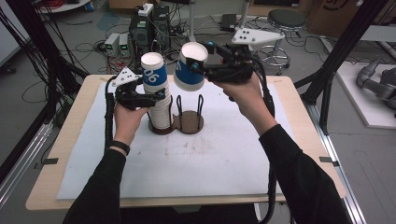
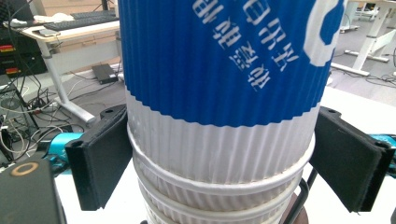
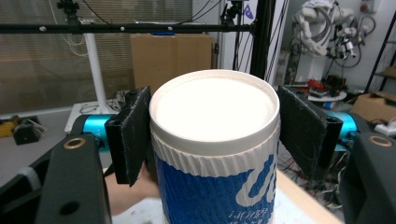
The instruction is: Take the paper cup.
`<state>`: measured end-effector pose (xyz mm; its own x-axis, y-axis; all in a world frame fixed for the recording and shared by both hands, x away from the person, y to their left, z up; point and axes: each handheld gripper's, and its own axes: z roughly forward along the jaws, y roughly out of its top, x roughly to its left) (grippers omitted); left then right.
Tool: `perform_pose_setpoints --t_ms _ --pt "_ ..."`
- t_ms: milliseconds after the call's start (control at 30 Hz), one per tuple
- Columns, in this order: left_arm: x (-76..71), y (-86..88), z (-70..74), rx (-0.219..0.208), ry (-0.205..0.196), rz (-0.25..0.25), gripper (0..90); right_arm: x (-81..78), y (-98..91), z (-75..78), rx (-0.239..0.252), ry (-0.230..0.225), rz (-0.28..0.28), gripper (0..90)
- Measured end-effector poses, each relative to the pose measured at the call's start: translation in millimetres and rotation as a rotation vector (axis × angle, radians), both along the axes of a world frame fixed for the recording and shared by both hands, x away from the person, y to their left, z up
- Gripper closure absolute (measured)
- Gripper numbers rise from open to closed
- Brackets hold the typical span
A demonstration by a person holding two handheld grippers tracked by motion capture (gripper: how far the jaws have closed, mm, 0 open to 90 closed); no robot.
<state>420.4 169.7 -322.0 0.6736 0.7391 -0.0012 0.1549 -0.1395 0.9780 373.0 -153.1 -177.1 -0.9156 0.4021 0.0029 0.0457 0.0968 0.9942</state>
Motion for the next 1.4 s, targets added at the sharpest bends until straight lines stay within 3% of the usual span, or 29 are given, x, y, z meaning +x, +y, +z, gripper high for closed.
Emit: perform_pose_setpoints --t_ms 300,600,967,1400 --pt "0.1 -0.3 0.0 0.0 0.0 0.001 11.7 -15.5 -30.3 -36.4 -0.004 0.034 -0.02 30.5" --pt "-0.3 -0.1 0.4 0.004 0.002 0.003 11.7 -31.9 -48.0 -68.7 -0.022 0.051 -0.033 30.5" --pt "-0.6 -0.4 0.6 0.009 0.001 0.003 11.6 -45.3 -60.6 -111.0 -0.059 0.066 -0.058 30.5" --pt "-0.8 -1.0 0.7 0.011 -0.001 0.001 11.6 -52.0 -66.1 -147.8 -0.068 0.091 -0.079 30.5"
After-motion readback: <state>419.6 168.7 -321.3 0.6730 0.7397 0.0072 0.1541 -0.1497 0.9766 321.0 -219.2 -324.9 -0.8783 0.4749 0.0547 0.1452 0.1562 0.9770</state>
